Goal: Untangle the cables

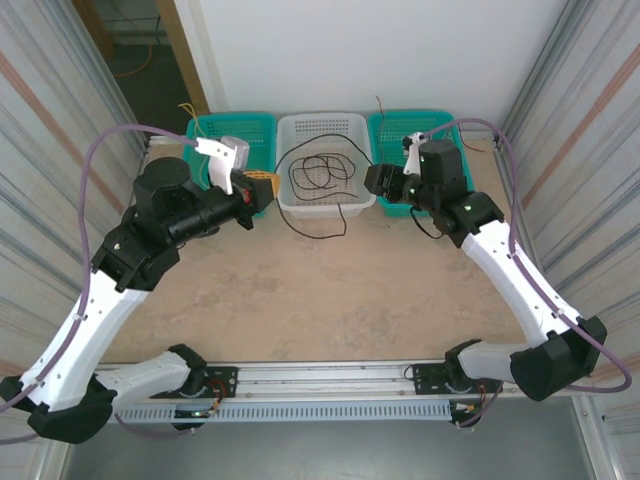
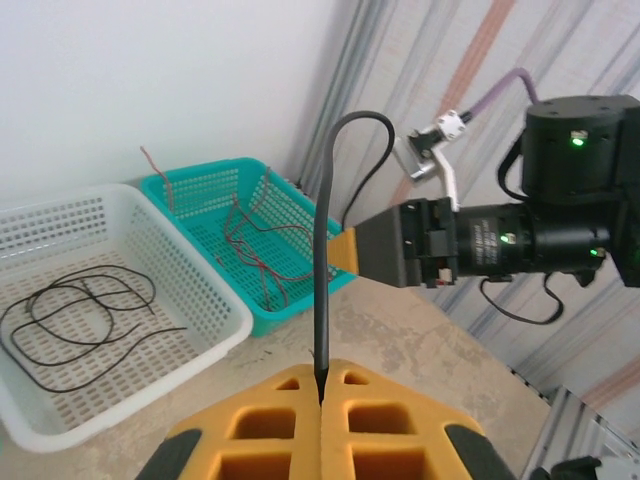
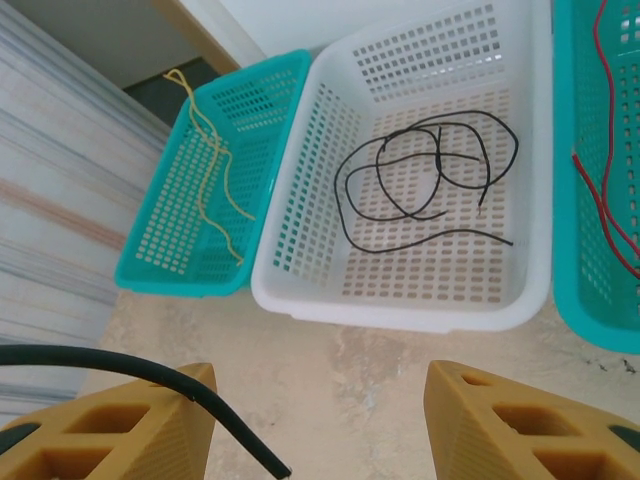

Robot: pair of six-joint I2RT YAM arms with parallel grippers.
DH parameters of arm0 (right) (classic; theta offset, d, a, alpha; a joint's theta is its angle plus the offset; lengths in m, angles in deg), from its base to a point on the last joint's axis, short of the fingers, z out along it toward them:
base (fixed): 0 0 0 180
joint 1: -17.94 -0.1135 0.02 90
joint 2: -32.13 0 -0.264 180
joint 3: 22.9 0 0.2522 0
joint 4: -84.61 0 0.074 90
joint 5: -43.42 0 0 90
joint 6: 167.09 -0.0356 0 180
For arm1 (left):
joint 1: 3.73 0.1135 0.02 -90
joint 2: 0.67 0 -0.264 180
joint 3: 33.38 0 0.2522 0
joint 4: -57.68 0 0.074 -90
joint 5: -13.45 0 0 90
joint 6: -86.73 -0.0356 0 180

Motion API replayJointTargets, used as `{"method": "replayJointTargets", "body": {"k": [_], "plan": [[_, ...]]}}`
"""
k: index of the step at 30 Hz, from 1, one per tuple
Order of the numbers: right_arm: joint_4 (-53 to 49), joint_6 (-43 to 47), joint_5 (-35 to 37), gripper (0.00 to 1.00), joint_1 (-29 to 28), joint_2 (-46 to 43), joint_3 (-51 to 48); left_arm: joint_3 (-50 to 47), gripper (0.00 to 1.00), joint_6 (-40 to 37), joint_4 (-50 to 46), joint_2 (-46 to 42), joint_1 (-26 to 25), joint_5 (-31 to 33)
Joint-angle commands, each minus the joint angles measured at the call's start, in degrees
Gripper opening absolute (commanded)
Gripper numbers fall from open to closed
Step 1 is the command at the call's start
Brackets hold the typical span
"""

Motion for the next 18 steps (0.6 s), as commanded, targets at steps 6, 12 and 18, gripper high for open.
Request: {"method": "replayJointTargets", "body": {"k": [6,12,18], "plan": [[-0.8,-0.6,0.6,0.57,0.9,-4.8,-2.3,3.4,0.0,4.3,5.0,7.7,8.8,1.7],[-2.9,0.0,2.4,0.57,3.8,-8.4,-4.9,9.2,0.0,6.5,11.1,20.7,13.2,2.0],[-5.0,0.0,0.8,0.6,10.2,-13.4,-7.8,19.5,0.0,8.9,14.9,35.4,15.3,2.9]]}}
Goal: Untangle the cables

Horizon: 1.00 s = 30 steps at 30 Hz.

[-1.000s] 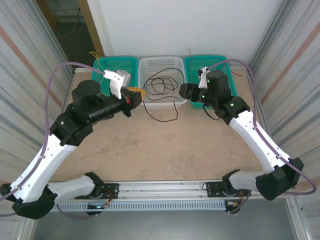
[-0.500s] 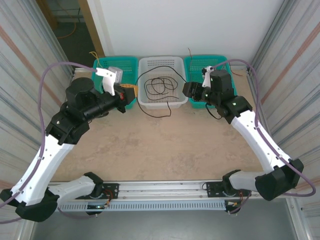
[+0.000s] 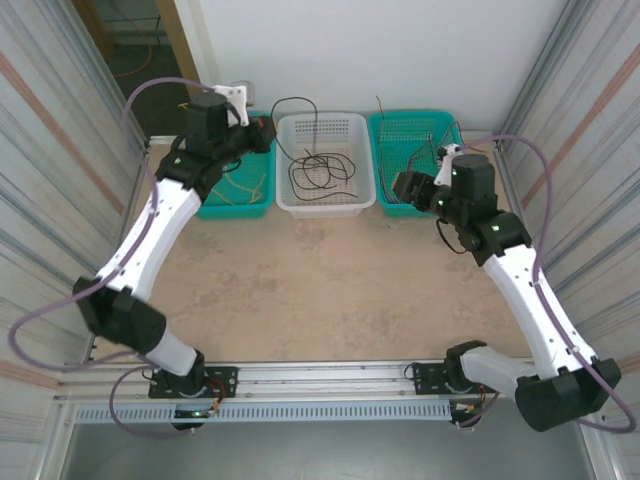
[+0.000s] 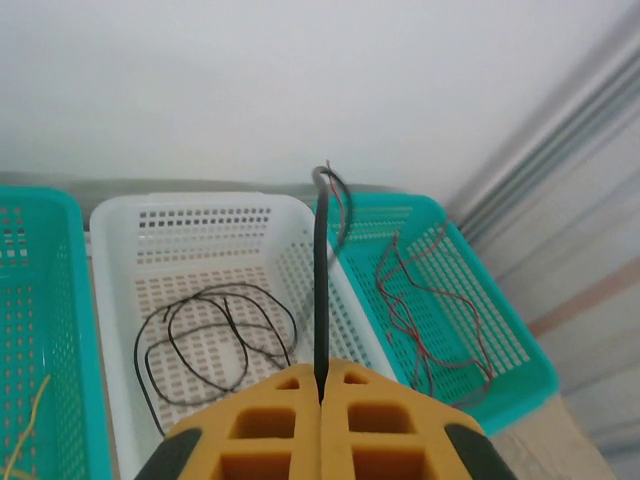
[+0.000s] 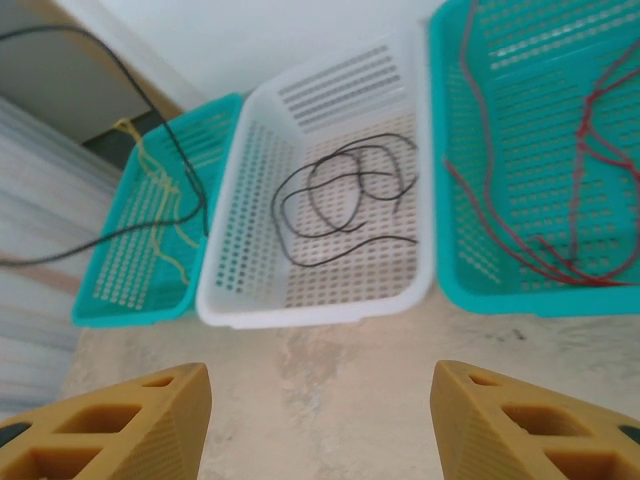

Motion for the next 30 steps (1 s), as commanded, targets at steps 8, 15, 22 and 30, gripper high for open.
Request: {"method": "replayJointTargets", "body": {"k": [8,15,22,30], "plan": [[-5.0,0.9,0.3,0.6,3.2,-7.0,-3.3,14.2,0.0,8.3,6.4,20.0,0.9,-3.9],[-4.6,1.9,-0.8,0.62,4.0,-7.6,-3.5,7.0,0.75,8.0,9.2,20.1,-0.4,-1.5],[1.6,0.5,-0.2,0.69,3.8,-10.0,-5.8,-2.1,0.9,3.8,7.6,6.0,-1.1,1.4],[19.6,-6.4,7.7,0.99,3.8,-19.4,-18.9,-25.9,0.99,-9.4,9.0,-20.6,-2.0,18.5]]}}
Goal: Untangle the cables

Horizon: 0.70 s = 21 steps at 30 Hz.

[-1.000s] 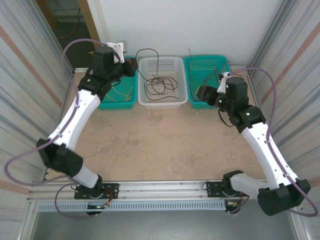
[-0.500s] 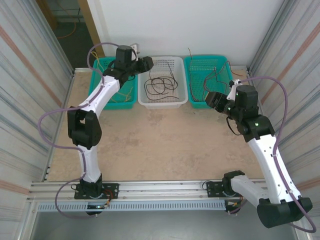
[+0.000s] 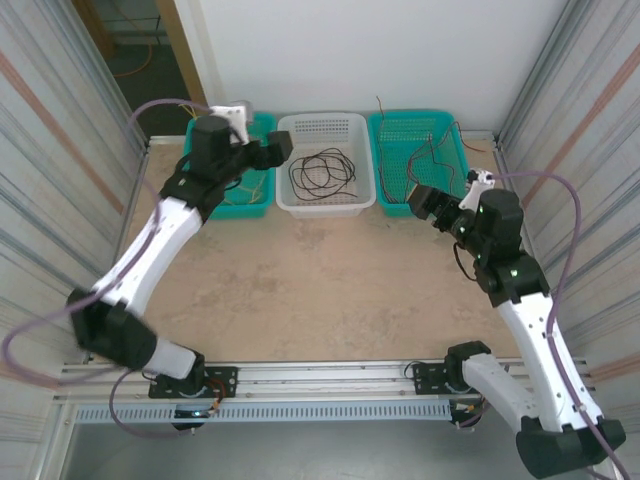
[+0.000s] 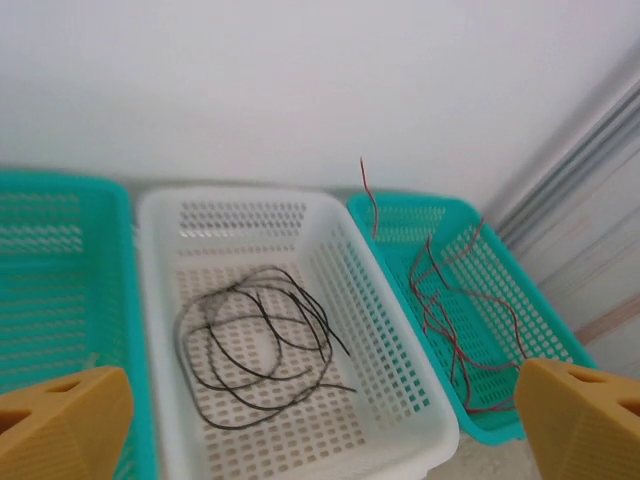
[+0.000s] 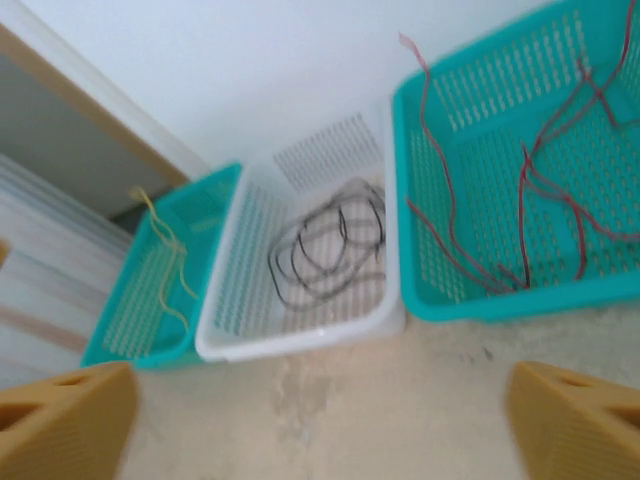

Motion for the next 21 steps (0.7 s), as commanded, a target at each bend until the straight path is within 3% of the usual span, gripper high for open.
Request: {"method": "replayJointTargets", "body": {"k": [1,3,6,8,12,14,16,18,21], "plan": [[14.1,-5.7,8.8,0.99,0.3,-3.6,-7.9,-12.3,0.99,-8.2,2.8,-9.8,0.1,13.0],[15.7,-8.1,15.6,0.99,0.3,-3.3,-12.3,-20.7,0.99,-11.7,5.9,-15.3,1.1,17.2],[6.7,-8.1,24.5,0.99,1.0,0.7,-12.5,-34.7,0.99,-17.1,12.6,-20.0,2.7,27.4],[2.0,-4.0,28.9,0.99,1.2,4.8,-11.6,-42.7,0.99,-14.1,16.2,-20.9,4.6,35.5],[1.9,-1.7,44.1,0.99,1.1,11.2,-14.5,-53.4,0.99,-8.9,22.5,-19.0,14.2,35.2],[6.2,0.6,51.4,0.99,0.8,14.9,-17.0,-55.1,0.99,-6.0,23.7,-15.8,17.3,36.3],[10.9,2.3,57.7,0.99,0.7,17.6,-19.1,-56.1,0.99,-7.8,29.2,-11.4,18.5,35.8],[21.3,7.9,60.4,0.99,0.7,21.1,-22.6,-54.6,0.99,-9.9,32.4,-7.1,19.7,32.2],[41.2,14.7,58.6,0.99,1.6,28.2,-28.8,-57.4,0.99,-10.4,48.1,-2.3,20.4,27.9]]}}
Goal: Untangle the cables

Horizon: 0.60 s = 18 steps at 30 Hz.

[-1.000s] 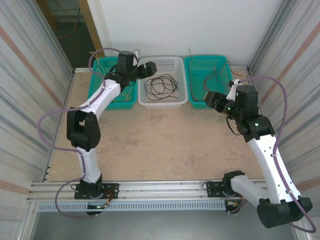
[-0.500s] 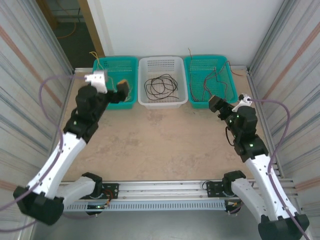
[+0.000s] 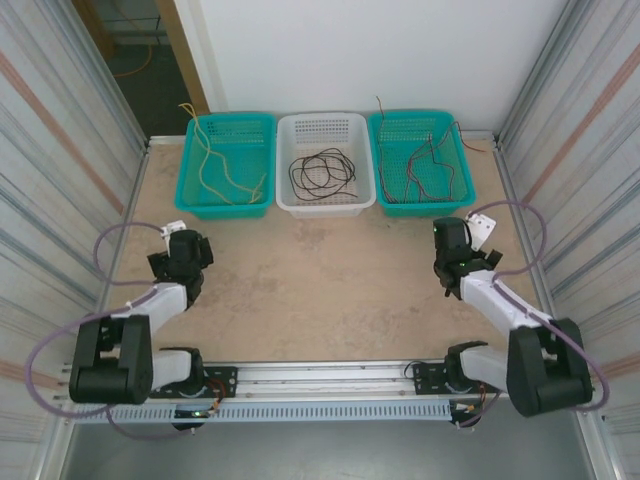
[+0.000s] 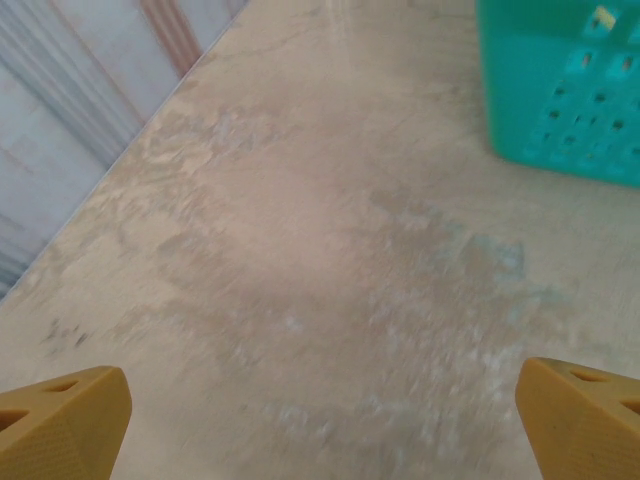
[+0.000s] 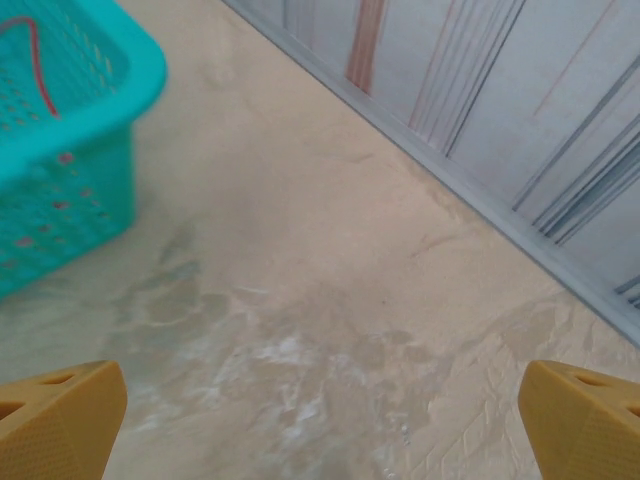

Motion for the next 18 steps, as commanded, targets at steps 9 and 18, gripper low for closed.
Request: {"method": "replayJointTargets", "body": {"k": [9,18], "plan": [[56.4,23.7,-29.0,0.99,7.7,17.1,-11.2,2.2,0.99,-9.8,22.7,11.7,0.3,-20.0],[44.5,20.7,-38.3,0.99,12.4,19.1,-5.0,0.6,0.99,-11.1,28.8,14.4,0.8,-23.7]]}}
